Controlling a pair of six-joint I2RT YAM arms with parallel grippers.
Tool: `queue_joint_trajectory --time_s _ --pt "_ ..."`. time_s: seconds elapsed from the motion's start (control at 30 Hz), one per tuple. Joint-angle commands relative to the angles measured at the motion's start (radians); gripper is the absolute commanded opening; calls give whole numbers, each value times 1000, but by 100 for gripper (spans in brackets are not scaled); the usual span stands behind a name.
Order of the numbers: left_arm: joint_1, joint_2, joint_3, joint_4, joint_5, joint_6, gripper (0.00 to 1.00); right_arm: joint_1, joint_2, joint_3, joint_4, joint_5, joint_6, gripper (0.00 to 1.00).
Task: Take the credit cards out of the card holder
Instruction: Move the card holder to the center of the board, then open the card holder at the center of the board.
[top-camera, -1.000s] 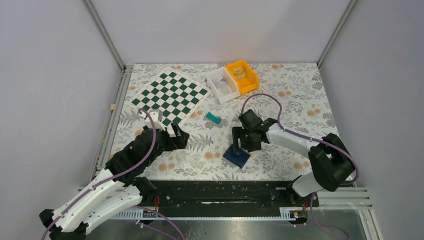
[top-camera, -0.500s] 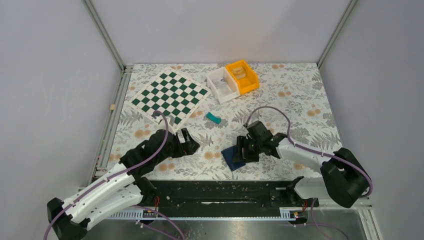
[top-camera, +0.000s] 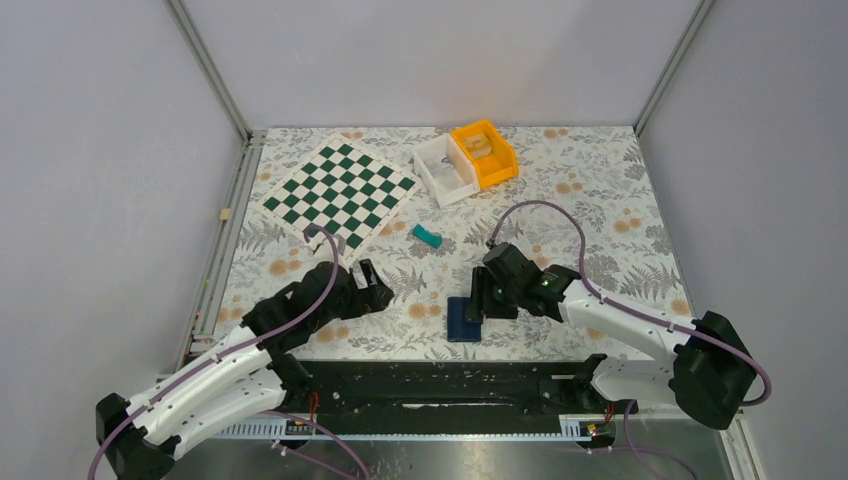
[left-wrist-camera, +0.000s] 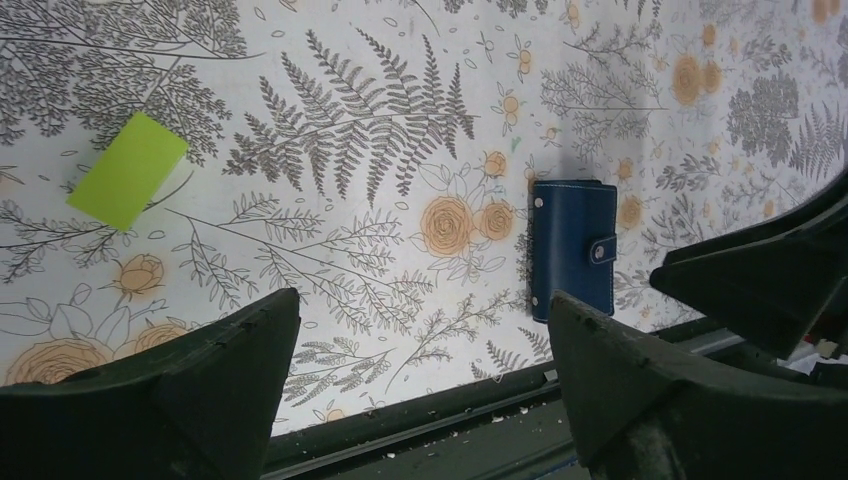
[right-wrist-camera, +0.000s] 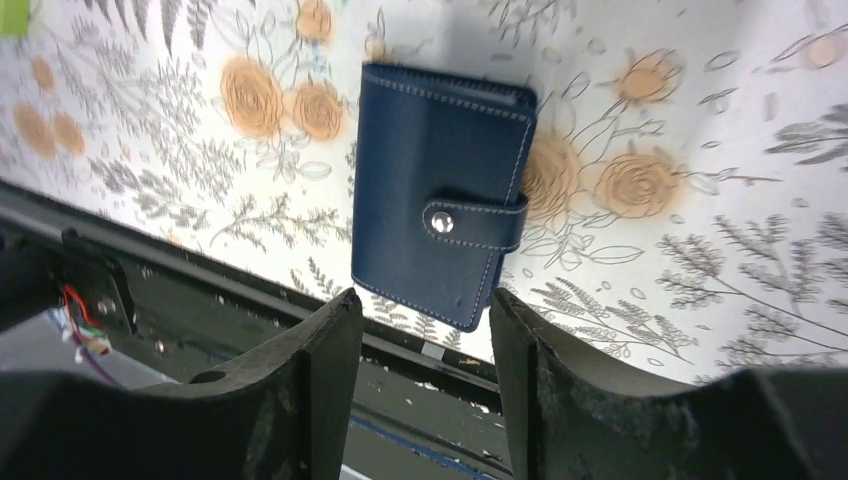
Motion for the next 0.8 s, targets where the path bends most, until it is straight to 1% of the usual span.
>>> queue_joint_trajectory --time_s 0.0,0.1,0.2,0.37,0.63,0.77 --pt "-2 -22 30 23 -93 -6 93 24 44 110 -154 215 30 56" --pt "-2 -64 18 24 -107 -6 93 50 122 156 -159 260 62 55" --pt "-2 -108 -7 21 -105 -15 93 86 238 247 -195 303 66 54" --pt "-2 -166 -42 19 -47 -16 93 153 379 356 -274 366 63 54" --pt "-2 -246 -55 -16 -45 -35 93 194 493 418 -330 415 82 52" --pt "-2 -256 -62 -17 -46 -41 93 199 516 404 -321 417 84 52"
